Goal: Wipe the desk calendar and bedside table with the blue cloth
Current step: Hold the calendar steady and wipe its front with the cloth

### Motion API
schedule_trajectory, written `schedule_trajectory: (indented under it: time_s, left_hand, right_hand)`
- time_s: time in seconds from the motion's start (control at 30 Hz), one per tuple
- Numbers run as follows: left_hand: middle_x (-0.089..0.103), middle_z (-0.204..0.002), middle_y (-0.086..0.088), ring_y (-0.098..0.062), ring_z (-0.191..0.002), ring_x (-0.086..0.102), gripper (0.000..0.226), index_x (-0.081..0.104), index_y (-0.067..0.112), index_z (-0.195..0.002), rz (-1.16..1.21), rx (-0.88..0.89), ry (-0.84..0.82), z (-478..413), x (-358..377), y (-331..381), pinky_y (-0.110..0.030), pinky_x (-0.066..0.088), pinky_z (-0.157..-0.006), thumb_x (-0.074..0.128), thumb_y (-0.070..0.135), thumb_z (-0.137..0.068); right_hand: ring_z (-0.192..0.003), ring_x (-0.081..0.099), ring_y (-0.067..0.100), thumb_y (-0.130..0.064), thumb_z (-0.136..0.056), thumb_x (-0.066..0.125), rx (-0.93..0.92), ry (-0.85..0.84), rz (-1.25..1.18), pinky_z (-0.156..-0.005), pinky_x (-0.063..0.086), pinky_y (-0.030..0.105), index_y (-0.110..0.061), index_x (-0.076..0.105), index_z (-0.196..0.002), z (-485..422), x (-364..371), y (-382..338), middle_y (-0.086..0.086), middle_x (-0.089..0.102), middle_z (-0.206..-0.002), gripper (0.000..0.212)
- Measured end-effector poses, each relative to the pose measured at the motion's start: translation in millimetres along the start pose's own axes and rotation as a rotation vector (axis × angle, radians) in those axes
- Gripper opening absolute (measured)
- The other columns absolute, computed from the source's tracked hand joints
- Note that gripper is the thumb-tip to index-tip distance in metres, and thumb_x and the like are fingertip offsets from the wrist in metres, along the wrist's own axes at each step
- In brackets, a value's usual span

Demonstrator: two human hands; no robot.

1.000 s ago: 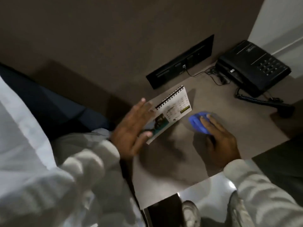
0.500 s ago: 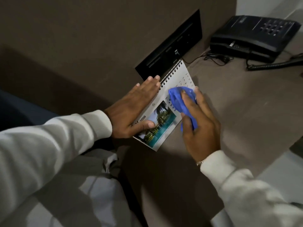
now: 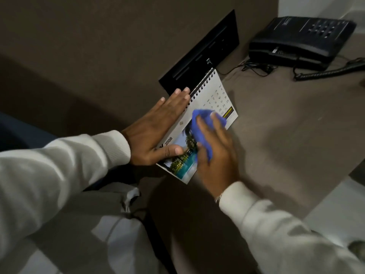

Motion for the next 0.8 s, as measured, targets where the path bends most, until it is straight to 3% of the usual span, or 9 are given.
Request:
schedule_trajectory:
  time_s: [0.1, 0.17, 0.27, 0.37, 0.57, 0.73, 0.8]
  left_hand:
    - [-0.007, -0.166, -0.015, -0.025, -0.155, -0.009, 0.103, -0.004, 0.002, -0.155, -0.007, -0.013, -0.007, 1, 1, -1, -0.048, 0.004, -0.126, 0.027, 0.072, -0.087]
    - [-0.007, -0.167, -0.014, -0.024, -0.155, -0.009, 0.104, -0.003, 0.002, -0.155, -0.007, -0.017, -0.020, 1, 1, -1, -0.047, 0.004, -0.126, 0.028, 0.072, -0.086]
    - [-0.006, -0.167, -0.013, -0.023, -0.155, -0.008, 0.105, -0.002, 0.001, -0.155, 0.007, -0.018, -0.024, 1, 0, 1, -0.047, 0.004, -0.126, 0.030, 0.073, -0.085]
    - [-0.006, -0.167, -0.011, -0.022, -0.155, -0.008, 0.106, -0.002, 0.003, -0.155, 0.022, -0.031, -0.023, 0, -1, 1, -0.045, 0.003, -0.126, 0.028, 0.075, -0.084]
    - [-0.008, -0.167, -0.014, -0.023, -0.155, -0.009, 0.105, -0.004, 0.002, -0.155, -0.013, -0.024, -0.043, 0, 0, 2, -0.045, 0.004, -0.126, 0.029, 0.073, -0.086]
    - [-0.011, -0.166, -0.012, -0.021, -0.155, -0.012, 0.108, -0.008, 0.005, -0.155, -0.027, -0.022, -0.069, -1, 1, -1, -0.043, 0.002, -0.126, 0.031, 0.076, -0.083]
    - [-0.011, -0.166, -0.011, -0.021, -0.155, -0.012, 0.109, -0.008, 0.005, -0.155, -0.019, -0.020, -0.067, -2, 0, -2, -0.043, 0.003, -0.126, 0.033, 0.077, -0.083]
  right_hand:
    - [-0.145, 0.024, 0.028, -0.001, -0.086, 0.055, -0.084, -0.100, 0.073, -0.110, 0.032, 0.037, -0.031, 0.037, -0.141, 17, 7, 0, 0.004, 0.028, -0.157, 0.065]
    - [-0.143, 0.028, 0.029, 0.004, -0.084, 0.055, -0.093, -0.014, 0.043, -0.113, 0.033, 0.038, -0.025, 0.043, -0.139, 6, -2, 3, 0.007, 0.033, -0.155, 0.063]
    - [-0.143, 0.027, 0.028, 0.000, -0.087, 0.053, 0.064, 0.153, -0.022, -0.114, 0.035, 0.043, -0.026, 0.041, -0.140, -31, -18, 13, 0.007, 0.031, -0.156, 0.060]
    - [-0.144, 0.026, 0.028, -0.001, -0.088, 0.052, 0.124, 0.199, -0.059, -0.113, 0.036, 0.046, -0.027, 0.040, -0.141, -41, -17, 11, 0.007, 0.031, -0.156, 0.060]
    - [-0.146, 0.020, 0.028, 0.000, -0.085, 0.054, -0.079, -0.132, 0.054, -0.113, 0.036, 0.050, -0.031, 0.032, -0.143, 27, 12, -2, 0.003, 0.025, -0.158, 0.069]
    - [-0.143, 0.029, 0.031, 0.006, -0.086, 0.053, -0.010, 0.090, -0.004, -0.111, 0.040, 0.047, -0.018, 0.043, -0.139, -13, -11, 3, 0.011, 0.035, -0.153, 0.059]
    - [-0.143, 0.028, 0.032, 0.005, -0.086, 0.052, 0.027, 0.096, 0.008, -0.108, 0.043, 0.050, -0.018, 0.042, -0.140, -28, -14, 3, 0.011, 0.034, -0.154, 0.059]
Point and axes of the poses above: each hand's wrist, its own z-axis away from the middle knuckle, its own x-axis out of the palm, y = z × x, the point moved 6 cm from there along -z, towards the middle knuckle
